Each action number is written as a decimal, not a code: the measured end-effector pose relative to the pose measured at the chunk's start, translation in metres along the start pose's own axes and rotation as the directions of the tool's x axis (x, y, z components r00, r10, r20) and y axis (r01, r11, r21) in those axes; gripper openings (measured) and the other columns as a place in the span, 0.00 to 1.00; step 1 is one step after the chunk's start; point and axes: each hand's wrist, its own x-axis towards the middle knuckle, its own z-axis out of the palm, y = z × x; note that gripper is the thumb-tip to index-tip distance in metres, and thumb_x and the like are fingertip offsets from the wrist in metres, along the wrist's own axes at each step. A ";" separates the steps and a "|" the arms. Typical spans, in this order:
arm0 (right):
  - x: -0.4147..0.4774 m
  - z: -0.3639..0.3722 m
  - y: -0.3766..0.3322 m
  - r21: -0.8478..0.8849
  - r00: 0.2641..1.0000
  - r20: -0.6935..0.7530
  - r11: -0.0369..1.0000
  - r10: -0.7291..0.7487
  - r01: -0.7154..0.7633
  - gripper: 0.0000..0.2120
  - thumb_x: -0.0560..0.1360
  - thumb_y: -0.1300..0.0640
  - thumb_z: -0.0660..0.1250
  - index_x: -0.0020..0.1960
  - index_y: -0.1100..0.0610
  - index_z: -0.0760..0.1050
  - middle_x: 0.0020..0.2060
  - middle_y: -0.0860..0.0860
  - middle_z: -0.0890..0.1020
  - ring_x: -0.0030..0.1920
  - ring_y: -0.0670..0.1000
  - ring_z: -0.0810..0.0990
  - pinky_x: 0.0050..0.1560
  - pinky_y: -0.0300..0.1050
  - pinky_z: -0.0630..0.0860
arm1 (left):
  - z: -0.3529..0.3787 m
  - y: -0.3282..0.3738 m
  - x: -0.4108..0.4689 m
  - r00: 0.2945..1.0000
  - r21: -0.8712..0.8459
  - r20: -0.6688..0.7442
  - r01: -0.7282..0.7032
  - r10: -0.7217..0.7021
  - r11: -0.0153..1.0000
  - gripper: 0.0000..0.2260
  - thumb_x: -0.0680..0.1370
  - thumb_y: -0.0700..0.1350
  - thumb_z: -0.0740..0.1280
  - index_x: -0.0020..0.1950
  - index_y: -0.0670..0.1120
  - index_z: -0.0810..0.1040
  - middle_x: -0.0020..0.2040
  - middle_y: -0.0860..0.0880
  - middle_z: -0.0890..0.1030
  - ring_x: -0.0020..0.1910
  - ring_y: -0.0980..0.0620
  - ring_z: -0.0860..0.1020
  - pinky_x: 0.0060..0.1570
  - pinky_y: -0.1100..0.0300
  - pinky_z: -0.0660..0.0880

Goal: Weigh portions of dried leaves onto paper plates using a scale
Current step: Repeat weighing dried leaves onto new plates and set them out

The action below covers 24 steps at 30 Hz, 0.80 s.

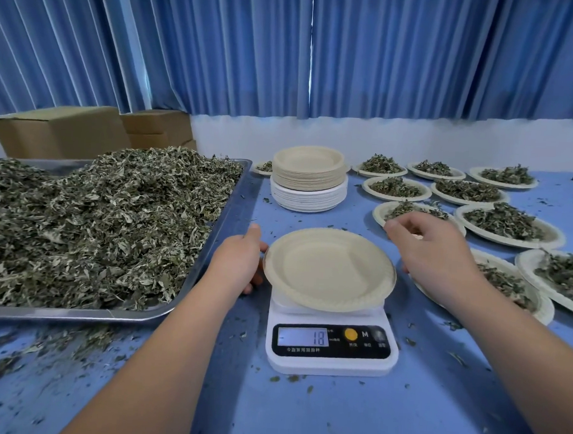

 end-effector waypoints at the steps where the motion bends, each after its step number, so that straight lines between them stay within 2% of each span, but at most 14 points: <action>1: -0.001 0.000 0.000 -0.006 1.000 -0.001 1.000 -0.008 0.008 0.11 0.79 0.52 0.63 0.39 0.51 0.76 0.37 0.44 0.79 0.35 0.49 0.79 0.33 0.41 0.66 | 0.000 0.000 -0.001 1.000 0.000 0.002 -0.001 0.001 1.000 0.22 0.83 0.58 0.51 0.47 0.46 0.79 0.31 0.45 0.76 0.25 0.49 0.71 0.24 0.62 0.64; 3: -0.001 0.000 0.000 -0.009 1.000 -0.007 1.000 -0.020 0.020 0.11 0.79 0.53 0.63 0.40 0.54 0.77 0.35 0.45 0.79 0.35 0.49 0.79 0.34 0.41 0.66 | -0.001 0.001 -0.002 1.000 -0.006 0.012 -0.001 0.001 1.000 0.22 0.83 0.57 0.51 0.49 0.45 0.79 0.33 0.44 0.76 0.26 0.49 0.70 0.24 0.62 0.64; 6: -0.002 0.000 0.000 -0.009 0.999 -0.014 0.999 -0.035 0.035 0.10 0.79 0.54 0.63 0.40 0.55 0.77 0.33 0.44 0.78 0.32 0.44 0.75 0.34 0.39 0.65 | 0.000 0.002 -0.004 1.000 -0.009 0.006 -0.002 0.002 1.000 0.21 0.83 0.57 0.52 0.52 0.45 0.79 0.36 0.43 0.77 0.28 0.48 0.70 0.25 0.61 0.64; 10: 0.000 0.001 0.001 -0.032 0.999 -0.021 0.999 -0.041 0.040 0.10 0.79 0.54 0.63 0.41 0.54 0.78 0.35 0.42 0.79 0.28 0.39 0.72 0.33 0.37 0.64 | 0.001 0.004 -0.005 0.998 0.049 -0.040 -0.044 0.046 0.998 0.19 0.83 0.56 0.53 0.54 0.45 0.78 0.41 0.43 0.78 0.31 0.47 0.71 0.26 0.61 0.65; 13: 0.000 0.000 0.003 -0.058 0.998 -0.019 0.997 -0.053 0.052 0.10 0.79 0.54 0.63 0.42 0.55 0.78 0.37 0.42 0.80 0.29 0.38 0.73 0.33 0.36 0.63 | 0.001 0.004 -0.007 0.987 0.104 -0.100 -0.111 0.122 0.988 0.20 0.83 0.55 0.54 0.53 0.42 0.78 0.46 0.39 0.80 0.31 0.46 0.71 0.28 0.61 0.67; 15: 0.001 0.000 0.004 -0.068 0.998 -0.022 0.996 -0.057 0.055 0.10 0.79 0.54 0.63 0.43 0.56 0.79 0.37 0.43 0.80 0.29 0.40 0.72 0.32 0.36 0.64 | 0.001 0.009 -0.009 0.983 0.050 -0.113 -0.142 0.147 0.989 0.18 0.82 0.53 0.56 0.52 0.41 0.78 0.43 0.41 0.80 0.31 0.46 0.72 0.29 0.60 0.67; 18: 0.001 0.000 0.005 -0.065 0.998 -0.032 0.996 -0.059 0.056 0.10 0.79 0.55 0.63 0.42 0.56 0.79 0.35 0.43 0.79 0.28 0.40 0.72 0.31 0.35 0.63 | -0.010 0.018 -0.012 0.967 -0.054 -0.171 -0.200 0.188 0.978 0.11 0.81 0.48 0.60 0.45 0.44 0.78 0.39 0.47 0.78 0.29 0.51 0.73 0.27 0.61 0.68; 20: 0.001 -0.001 0.005 -0.051 0.998 -0.036 0.997 -0.060 0.058 0.10 0.79 0.55 0.63 0.41 0.55 0.78 0.32 0.43 0.78 0.28 0.38 0.72 0.31 0.35 0.62 | -0.026 0.021 -0.012 0.909 0.089 -0.302 -0.273 0.287 0.958 0.11 0.78 0.47 0.61 0.45 0.43 0.79 0.40 0.48 0.79 0.33 0.50 0.73 0.32 0.59 0.70; 21: 0.001 -0.001 0.006 -0.048 0.998 -0.038 0.997 -0.054 0.052 0.10 0.79 0.55 0.63 0.41 0.54 0.78 0.32 0.43 0.77 0.28 0.37 0.72 0.31 0.36 0.62 | -0.035 0.021 -0.011 0.868 0.252 -0.358 -0.266 0.345 0.930 0.11 0.78 0.47 0.60 0.47 0.45 0.79 0.44 0.48 0.80 0.38 0.49 0.75 0.36 0.57 0.71; 22: 0.001 -0.001 0.006 -0.044 0.998 -0.036 0.998 -0.055 0.053 0.10 0.79 0.55 0.63 0.41 0.54 0.78 0.32 0.43 0.78 0.27 0.38 0.72 0.31 0.37 0.62 | -0.044 0.020 -0.011 0.837 0.458 -0.385 -0.192 0.388 0.868 0.11 0.78 0.49 0.59 0.50 0.48 0.79 0.49 0.47 0.80 0.45 0.47 0.76 0.42 0.55 0.72; 23: 0.001 -0.001 0.006 -0.042 0.998 -0.033 0.997 -0.062 0.060 0.10 0.78 0.55 0.63 0.41 0.54 0.78 0.33 0.43 0.78 0.27 0.40 0.72 0.31 0.37 0.63 | -0.053 0.018 -0.011 0.845 0.635 -0.376 -0.065 0.382 0.770 0.12 0.78 0.51 0.58 0.55 0.51 0.78 0.57 0.46 0.78 0.53 0.44 0.75 0.51 0.51 0.72; 24: 0.001 -0.001 0.007 -0.044 0.997 -0.030 0.997 -0.070 0.069 0.09 0.78 0.56 0.63 0.41 0.54 0.79 0.34 0.44 0.80 0.27 0.41 0.72 0.32 0.37 0.64 | -0.059 0.015 -0.010 0.887 0.743 -0.347 0.062 0.304 0.667 0.16 0.79 0.54 0.57 0.62 0.52 0.75 0.63 0.44 0.74 0.60 0.41 0.73 0.58 0.46 0.69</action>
